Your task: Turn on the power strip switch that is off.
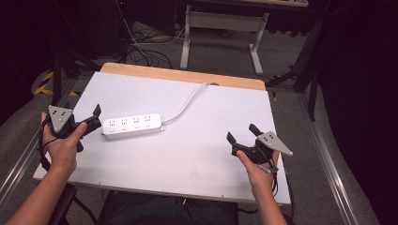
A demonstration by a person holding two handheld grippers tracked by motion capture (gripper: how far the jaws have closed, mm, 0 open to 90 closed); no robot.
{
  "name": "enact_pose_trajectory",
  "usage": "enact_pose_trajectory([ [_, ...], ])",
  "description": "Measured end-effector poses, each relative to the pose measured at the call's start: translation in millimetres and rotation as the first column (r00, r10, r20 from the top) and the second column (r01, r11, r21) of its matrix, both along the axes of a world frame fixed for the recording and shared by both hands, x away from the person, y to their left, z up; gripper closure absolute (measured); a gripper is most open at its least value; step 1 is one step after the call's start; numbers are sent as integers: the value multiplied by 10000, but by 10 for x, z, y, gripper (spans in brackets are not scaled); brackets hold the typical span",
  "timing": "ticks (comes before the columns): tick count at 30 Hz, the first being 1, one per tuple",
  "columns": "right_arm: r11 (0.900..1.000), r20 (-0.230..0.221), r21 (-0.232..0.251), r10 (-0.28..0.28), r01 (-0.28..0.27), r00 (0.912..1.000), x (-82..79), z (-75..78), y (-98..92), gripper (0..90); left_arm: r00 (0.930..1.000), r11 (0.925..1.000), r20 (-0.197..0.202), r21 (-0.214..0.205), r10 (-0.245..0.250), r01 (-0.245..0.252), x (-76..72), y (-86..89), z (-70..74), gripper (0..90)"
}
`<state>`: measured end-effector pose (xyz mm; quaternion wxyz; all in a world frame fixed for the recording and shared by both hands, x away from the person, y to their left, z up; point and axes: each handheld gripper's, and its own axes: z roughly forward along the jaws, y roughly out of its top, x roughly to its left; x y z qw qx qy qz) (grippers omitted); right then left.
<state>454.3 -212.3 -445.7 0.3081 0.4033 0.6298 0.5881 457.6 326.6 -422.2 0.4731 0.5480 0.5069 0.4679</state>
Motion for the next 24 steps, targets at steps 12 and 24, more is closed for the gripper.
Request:
enact_pose_trajectory([
  [12,10000,-14,49,-56,56,10000,-11,3,-10,64,10000,10000,69,64,50,-51,11,-17,-2,70],
  [24,10000,-21,43,-47,48,10000,-13,4,-14,67,9984,9988,280,-57,495,-494,6,-27,35,320],
])
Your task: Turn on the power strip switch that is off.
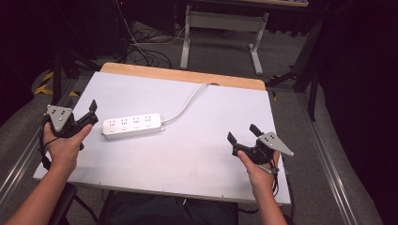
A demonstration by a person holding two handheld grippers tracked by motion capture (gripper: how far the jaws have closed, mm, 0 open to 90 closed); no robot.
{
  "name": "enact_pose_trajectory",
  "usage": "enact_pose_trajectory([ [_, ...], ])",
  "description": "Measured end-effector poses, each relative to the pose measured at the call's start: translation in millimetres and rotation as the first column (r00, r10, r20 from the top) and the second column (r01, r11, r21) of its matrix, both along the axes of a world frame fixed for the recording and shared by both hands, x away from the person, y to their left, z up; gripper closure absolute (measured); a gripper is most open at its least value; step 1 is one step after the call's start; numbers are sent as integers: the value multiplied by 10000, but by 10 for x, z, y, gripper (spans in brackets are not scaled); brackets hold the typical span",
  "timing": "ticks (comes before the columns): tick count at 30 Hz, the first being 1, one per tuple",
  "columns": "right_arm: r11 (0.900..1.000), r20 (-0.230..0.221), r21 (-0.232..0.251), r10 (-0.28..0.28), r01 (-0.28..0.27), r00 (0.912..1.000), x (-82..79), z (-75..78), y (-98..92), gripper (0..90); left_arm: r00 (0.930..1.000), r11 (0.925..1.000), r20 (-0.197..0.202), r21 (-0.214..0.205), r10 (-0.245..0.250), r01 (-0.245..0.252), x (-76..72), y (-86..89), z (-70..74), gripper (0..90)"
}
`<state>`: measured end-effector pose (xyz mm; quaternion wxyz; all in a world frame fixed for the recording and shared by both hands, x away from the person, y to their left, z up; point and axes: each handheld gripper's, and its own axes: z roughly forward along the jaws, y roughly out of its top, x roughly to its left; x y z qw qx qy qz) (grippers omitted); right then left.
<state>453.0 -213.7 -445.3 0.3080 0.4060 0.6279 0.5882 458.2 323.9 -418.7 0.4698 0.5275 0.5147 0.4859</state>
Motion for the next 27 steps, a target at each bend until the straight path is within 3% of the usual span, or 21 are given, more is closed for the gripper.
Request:
enact_pose_trajectory([
  [1,10000,0,0,0,0,10000,0,0,0,67,10000,10000,-29,-7,20,-20,-3,3,2,320],
  [2,10000,7,-8,-10,10,10000,0,0,-3,67,10000,10000,-1,-94,33,-33,-3,3,4,383],
  [8,10000,8,4,-6,6,10000,-2,2,-6,67,10000,10000,26,-47,-79,79,-12,15,13,541],
  [18,10000,-10,-1,5,-5,10000,-3,0,-6,69,9976,9977,-127,50,-676,677,-13,26,27,783],
  [27,10000,-16,17,-29,29,10000,-16,0,-15,70,9951,9950,-231,258,-960,966,-2,7,32,877],
])
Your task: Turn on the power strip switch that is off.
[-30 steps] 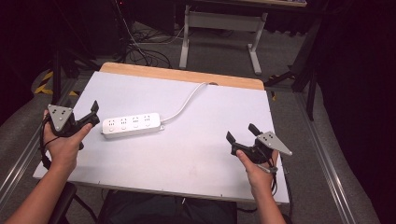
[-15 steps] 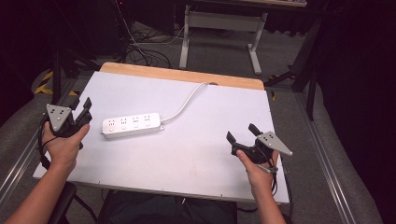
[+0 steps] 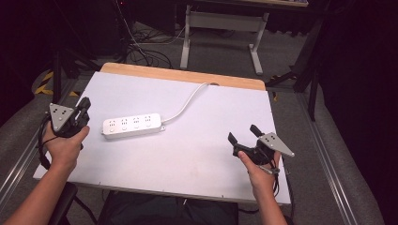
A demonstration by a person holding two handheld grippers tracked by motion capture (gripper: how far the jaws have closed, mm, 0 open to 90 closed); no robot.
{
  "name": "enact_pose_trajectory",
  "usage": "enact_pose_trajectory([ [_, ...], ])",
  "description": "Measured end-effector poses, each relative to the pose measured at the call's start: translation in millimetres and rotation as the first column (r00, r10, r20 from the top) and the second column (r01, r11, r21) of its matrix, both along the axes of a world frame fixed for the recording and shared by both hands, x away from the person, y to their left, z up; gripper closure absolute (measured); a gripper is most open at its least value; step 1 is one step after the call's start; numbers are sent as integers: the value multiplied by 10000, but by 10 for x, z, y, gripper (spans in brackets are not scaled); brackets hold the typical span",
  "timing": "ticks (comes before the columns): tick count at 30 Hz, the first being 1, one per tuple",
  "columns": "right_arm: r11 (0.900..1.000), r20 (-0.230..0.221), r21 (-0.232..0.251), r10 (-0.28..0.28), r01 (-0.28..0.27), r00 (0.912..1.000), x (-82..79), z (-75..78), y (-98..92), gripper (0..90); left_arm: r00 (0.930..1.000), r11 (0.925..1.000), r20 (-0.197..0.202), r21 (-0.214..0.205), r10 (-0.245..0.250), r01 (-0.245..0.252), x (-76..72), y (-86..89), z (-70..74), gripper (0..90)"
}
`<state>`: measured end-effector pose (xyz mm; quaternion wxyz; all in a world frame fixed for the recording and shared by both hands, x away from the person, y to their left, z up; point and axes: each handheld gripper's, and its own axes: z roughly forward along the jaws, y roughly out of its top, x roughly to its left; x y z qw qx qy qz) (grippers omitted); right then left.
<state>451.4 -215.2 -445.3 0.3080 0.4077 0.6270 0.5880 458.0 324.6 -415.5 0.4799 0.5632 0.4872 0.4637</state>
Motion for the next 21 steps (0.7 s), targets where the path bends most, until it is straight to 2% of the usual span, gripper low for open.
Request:
enact_pose_trajectory([
  [15,10000,-19,-15,-81,81,10000,-23,-3,-19,75,9982,9981,-111,186,-583,585,41,-46,22,900],
  [21,9999,-49,-35,-95,95,9999,-24,-8,-19,77,9942,9940,-288,308,-1038,1047,107,-138,29,900],
])
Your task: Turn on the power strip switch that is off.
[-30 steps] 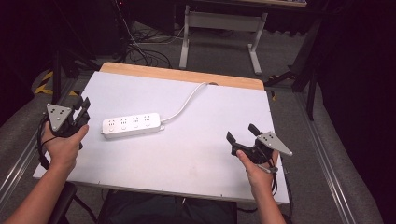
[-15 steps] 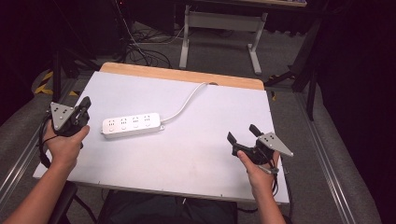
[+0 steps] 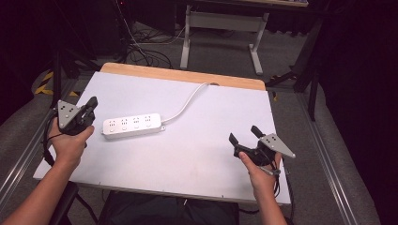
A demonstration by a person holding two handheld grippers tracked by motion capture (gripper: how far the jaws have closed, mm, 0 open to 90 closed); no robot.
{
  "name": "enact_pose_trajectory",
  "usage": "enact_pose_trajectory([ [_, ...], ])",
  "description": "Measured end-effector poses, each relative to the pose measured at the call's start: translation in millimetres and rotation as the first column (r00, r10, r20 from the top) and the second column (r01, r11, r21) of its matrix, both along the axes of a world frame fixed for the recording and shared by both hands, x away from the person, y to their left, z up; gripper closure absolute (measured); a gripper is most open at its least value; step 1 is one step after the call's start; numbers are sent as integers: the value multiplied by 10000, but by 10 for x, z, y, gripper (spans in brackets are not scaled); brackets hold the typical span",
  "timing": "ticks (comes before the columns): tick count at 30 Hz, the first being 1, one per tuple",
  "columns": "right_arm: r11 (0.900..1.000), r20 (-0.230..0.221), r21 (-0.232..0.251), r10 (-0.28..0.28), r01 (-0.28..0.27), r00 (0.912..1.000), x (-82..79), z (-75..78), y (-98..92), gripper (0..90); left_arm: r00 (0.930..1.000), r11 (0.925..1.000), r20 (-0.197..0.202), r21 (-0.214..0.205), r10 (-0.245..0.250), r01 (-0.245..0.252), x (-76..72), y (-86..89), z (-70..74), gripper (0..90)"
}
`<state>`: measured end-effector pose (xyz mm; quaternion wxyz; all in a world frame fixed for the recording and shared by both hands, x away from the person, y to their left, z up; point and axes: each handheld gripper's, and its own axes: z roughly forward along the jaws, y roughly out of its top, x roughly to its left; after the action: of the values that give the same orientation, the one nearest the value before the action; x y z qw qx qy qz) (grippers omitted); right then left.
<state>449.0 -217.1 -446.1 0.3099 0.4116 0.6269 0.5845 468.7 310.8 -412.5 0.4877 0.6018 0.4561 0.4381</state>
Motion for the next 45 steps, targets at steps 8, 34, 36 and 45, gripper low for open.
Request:
enact_pose_trajectory([
  [8,10000,-63,6,-5,5,10000,8,-7,-3,80,9962,9965,-568,478,-663,691,105,-141,-34,900],
  [34,10000,-82,14,-26,26,10000,-6,-8,-8,81,9235,9833,-3600,696,-1326,1683,324,-349,-195,900],
  [36,10000,-85,4,-26,26,10000,-5,-9,-8,81,9158,9809,-3786,810,-1340,1771,353,-366,-209,900],
  [45,10000,-115,26,-44,45,9999,-8,-12,-13,81,8267,9705,-5418,768,-1517,2285,479,-404,-349,900],
])
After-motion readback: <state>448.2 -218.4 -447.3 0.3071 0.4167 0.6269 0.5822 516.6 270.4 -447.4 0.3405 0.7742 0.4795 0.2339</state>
